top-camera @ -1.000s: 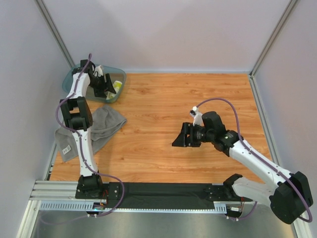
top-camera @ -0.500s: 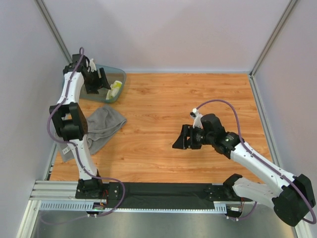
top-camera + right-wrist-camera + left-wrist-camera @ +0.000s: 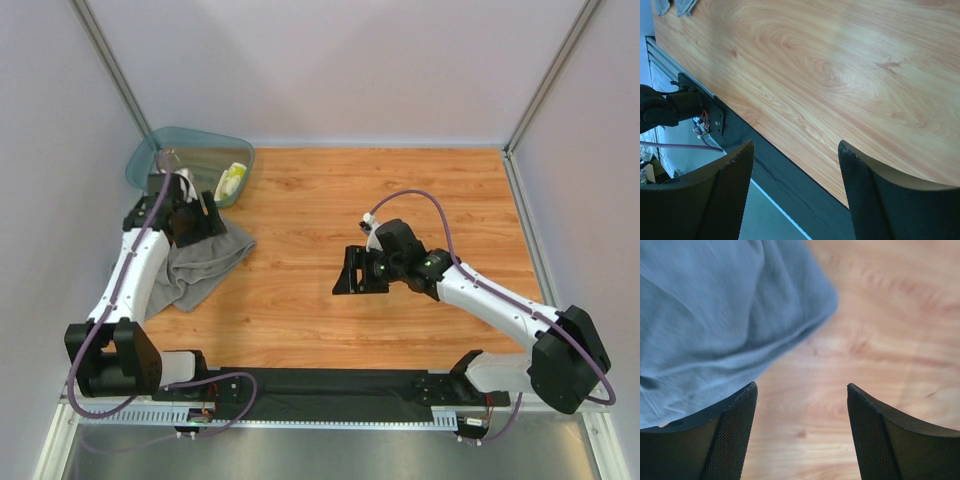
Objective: Roll the towels
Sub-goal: Move the towel to the center of the board
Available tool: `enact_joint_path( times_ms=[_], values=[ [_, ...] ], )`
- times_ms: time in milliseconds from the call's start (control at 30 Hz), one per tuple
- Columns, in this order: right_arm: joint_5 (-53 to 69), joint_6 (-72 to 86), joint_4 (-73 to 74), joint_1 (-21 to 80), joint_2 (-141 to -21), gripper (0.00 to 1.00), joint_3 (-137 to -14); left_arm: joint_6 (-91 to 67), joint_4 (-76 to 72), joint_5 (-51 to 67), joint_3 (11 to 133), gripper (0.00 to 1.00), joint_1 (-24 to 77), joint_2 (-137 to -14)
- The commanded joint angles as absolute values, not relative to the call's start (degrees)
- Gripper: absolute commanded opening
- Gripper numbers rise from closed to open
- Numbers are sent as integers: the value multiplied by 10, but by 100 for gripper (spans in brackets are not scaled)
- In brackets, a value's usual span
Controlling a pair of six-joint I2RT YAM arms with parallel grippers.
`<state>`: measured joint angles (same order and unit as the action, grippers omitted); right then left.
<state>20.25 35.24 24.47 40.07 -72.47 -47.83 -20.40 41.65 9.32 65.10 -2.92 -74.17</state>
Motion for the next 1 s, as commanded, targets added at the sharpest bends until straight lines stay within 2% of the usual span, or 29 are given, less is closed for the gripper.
enact_joint_path(
  times_ms=[0,133,400,667,833,967],
  values=[
    [189,350,227,413,-731,69,-502,-229,379,22,577,78,37,-729],
    [185,355,226,419,-727,69,-488,-235,369,-58,582,77,86,-778],
    [178,350,243,423,-699,69,-468,-226,342,-158,610,76,112,-870],
    [176,337,255,422,-693,70,-464,-194,323,-218,622,73,138,-928],
    [181,337,250,422,-703,69,-464,-178,337,-265,644,73,170,-982],
    [178,336,247,422,-702,70,-463,-169,328,-272,633,75,185,-977]
  ],
)
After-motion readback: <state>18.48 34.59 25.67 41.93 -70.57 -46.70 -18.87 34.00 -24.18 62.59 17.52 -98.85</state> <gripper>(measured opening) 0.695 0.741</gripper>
